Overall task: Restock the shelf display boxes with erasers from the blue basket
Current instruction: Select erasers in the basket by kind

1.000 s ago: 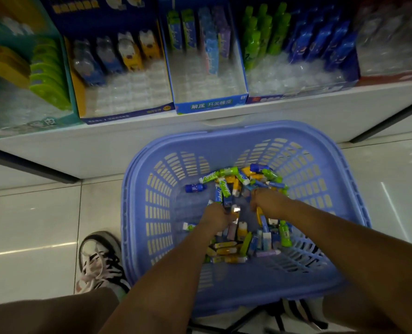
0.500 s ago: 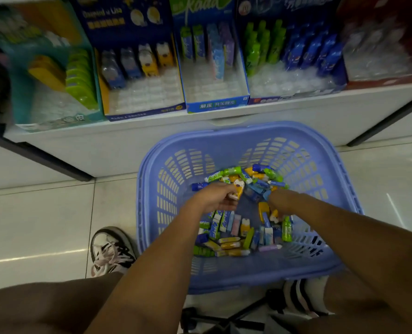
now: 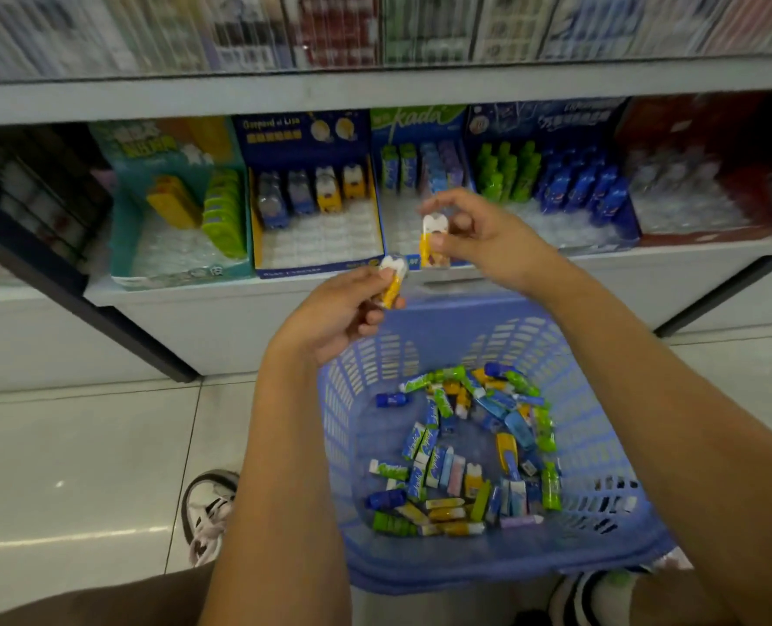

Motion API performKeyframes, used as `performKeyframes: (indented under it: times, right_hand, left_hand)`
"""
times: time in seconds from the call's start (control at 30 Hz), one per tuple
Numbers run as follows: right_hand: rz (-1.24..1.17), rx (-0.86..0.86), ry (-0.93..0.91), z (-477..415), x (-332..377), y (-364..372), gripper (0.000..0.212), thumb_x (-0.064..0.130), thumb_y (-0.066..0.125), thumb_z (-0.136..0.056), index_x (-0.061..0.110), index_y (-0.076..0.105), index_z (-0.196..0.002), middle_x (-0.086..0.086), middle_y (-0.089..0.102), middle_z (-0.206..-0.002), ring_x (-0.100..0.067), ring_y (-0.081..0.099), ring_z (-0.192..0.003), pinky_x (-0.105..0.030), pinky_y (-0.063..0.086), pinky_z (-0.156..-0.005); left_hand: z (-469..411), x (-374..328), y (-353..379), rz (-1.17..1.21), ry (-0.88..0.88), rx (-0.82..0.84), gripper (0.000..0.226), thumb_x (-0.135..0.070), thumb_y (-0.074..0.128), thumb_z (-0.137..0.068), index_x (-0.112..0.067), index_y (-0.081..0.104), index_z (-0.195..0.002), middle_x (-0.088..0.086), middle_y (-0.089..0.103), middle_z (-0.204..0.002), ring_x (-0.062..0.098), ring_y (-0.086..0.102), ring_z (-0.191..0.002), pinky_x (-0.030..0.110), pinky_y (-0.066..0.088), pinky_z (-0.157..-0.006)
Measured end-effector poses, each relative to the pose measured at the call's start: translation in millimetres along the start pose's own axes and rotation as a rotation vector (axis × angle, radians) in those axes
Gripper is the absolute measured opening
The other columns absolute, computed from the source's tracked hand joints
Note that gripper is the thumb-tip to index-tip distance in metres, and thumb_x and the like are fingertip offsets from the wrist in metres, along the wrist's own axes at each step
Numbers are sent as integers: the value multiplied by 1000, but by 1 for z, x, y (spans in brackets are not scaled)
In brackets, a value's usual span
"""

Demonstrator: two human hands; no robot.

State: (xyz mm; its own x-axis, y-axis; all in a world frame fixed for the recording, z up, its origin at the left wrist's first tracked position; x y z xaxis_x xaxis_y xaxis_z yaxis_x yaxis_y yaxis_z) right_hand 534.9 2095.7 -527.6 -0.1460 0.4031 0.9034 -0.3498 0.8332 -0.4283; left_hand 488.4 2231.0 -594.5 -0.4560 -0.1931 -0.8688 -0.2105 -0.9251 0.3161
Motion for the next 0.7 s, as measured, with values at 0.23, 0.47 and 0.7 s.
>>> performKeyframes:
  times: [0.23,0.47,0.7]
  right_hand:
    - [467,-324,-159,-91,52,11,28,9,61,-85,9,60,-113,-9,65,-105,-17,58,-91,-19,42,-74]
    - [639,-222,-75,-136,38,26,31,9,68,-82,1,59,-111,-16,64,-111,-26,60,-103,-25,44,-81]
    - [817,-112,-109,-143,39,40,19,9,61,-86,1,63,-103,-15,64,-112,-28,60,-103,-36,49,-88]
  left_hand:
    - [14,-42,-47,174,226,-266,12,-14,49,-98,-12,56,-88,7,68,-82,6,55,-50,16,47,-50]
    - [11,-37,-73,68,254,-433,9,-14,52,-96,-18,57,-90,5,56,-77,15,58,-65,21,53,-64]
    - [3,-35,-79,22,306,-491,11,-13,60,-92,-13,60,-102,3,64,-75,11,64,-62,19,53,-61]
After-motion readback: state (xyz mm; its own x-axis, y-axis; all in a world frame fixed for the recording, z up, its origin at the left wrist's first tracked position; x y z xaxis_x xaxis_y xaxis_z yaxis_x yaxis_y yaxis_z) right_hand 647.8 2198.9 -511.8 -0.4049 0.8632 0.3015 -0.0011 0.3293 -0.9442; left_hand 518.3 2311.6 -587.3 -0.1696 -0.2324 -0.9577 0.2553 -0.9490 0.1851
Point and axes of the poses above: each hand's wrist, its own z-axis away from the middle knuckle, its own y-axis out of the palm, x = y × z, the point moved 9 cm from there along -z, towards the middle knuckle
